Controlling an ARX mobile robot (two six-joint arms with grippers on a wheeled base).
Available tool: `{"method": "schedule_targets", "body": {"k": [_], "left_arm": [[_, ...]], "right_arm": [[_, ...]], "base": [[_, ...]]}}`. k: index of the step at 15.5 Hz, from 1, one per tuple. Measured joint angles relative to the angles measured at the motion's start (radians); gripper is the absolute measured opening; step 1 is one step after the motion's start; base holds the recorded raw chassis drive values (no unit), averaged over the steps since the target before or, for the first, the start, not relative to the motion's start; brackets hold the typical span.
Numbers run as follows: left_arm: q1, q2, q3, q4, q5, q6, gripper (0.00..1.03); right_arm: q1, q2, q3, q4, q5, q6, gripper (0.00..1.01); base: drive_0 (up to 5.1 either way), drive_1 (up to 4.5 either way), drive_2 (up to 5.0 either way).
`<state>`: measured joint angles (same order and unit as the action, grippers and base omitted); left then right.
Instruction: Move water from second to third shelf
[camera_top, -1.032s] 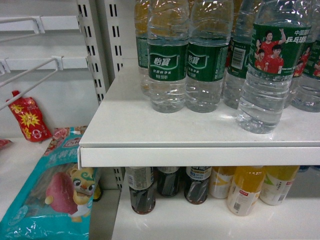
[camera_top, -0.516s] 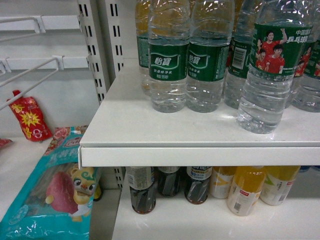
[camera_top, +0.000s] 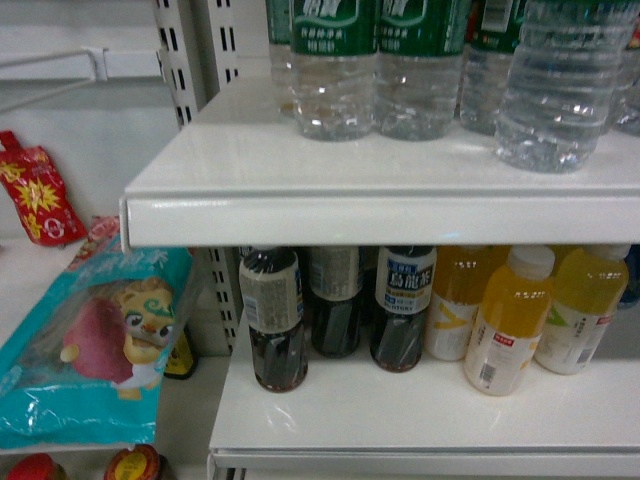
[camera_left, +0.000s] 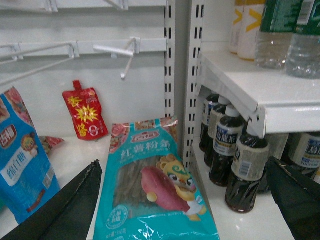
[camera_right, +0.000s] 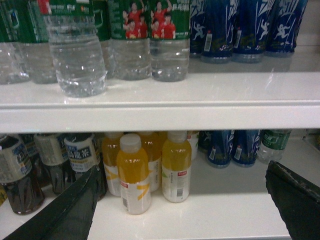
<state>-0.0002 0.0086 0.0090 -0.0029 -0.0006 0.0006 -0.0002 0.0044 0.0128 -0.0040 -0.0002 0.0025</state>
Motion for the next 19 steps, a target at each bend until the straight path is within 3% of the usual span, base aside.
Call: {"method": "schedule_targets", "body": {"k": [19], "left_arm": [[0.0,0.0,0.0,-0.003,0.0,0.0,0.98]], "right_arm": [[0.0,0.0,0.0,-0.001,0.0,-0.002,0.98]], "base": [[0.0,0.0,0.0]]}}
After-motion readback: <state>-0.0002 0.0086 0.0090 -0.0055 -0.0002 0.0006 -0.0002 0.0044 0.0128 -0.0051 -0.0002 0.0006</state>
